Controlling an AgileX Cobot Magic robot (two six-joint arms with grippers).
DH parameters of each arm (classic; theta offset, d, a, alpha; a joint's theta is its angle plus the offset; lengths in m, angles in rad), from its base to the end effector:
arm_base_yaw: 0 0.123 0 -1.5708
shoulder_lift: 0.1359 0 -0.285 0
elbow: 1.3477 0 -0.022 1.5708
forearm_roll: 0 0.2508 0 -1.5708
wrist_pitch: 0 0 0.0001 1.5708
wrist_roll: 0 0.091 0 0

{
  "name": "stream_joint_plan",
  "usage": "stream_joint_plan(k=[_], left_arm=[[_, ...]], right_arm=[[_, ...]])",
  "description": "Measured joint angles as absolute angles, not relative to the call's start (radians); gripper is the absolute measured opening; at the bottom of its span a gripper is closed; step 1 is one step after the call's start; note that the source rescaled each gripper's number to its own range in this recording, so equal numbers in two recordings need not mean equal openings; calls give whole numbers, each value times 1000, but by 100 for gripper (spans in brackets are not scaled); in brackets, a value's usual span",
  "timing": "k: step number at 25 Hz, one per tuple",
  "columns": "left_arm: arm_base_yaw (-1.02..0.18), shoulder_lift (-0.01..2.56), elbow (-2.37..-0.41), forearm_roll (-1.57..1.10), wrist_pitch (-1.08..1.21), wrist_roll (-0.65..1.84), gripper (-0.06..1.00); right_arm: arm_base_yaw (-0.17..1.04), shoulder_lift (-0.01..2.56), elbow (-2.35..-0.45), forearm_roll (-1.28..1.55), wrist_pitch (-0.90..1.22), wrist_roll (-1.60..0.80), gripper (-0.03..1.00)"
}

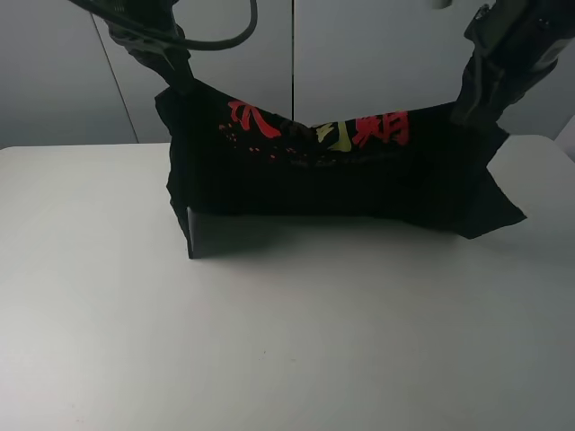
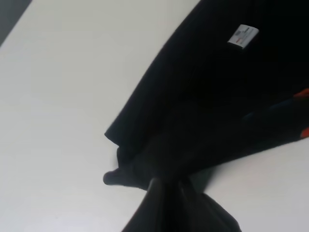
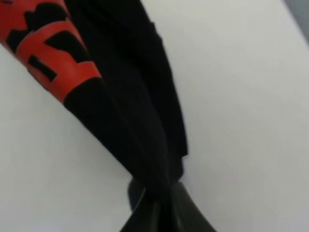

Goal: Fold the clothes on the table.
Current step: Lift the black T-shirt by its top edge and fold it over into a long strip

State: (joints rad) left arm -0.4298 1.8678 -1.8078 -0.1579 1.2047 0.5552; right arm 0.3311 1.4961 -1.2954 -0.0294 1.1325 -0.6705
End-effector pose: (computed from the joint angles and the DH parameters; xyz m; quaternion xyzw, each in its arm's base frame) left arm 0.3621 -0.1807 0.3275 0.4506 0.8678 -0.0654 0.1993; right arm 0.2827 0.0946 0.3147 -0.4773 0.8636 -0.0412 0.1570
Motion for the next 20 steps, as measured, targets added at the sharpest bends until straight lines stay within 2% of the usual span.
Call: stream_joint_plan(k=[4,9,14,20], left_arm=[[-430,1868,-1785,-174,1214,555,0],[-430,1858,-1702,-204,1214,553,0],[-430,1856,-1575,-231,1216,553,0],[-430,1856,-1439,-246,1189,553,0]], right_arm=[[331,1495,-1276,17,1201,-701,1],[331,1492,-1139,39,1216,-714,1],[331,1465,-1005,49,1146,-714,1],[331,1447,-954,62,1052,-656,1]])
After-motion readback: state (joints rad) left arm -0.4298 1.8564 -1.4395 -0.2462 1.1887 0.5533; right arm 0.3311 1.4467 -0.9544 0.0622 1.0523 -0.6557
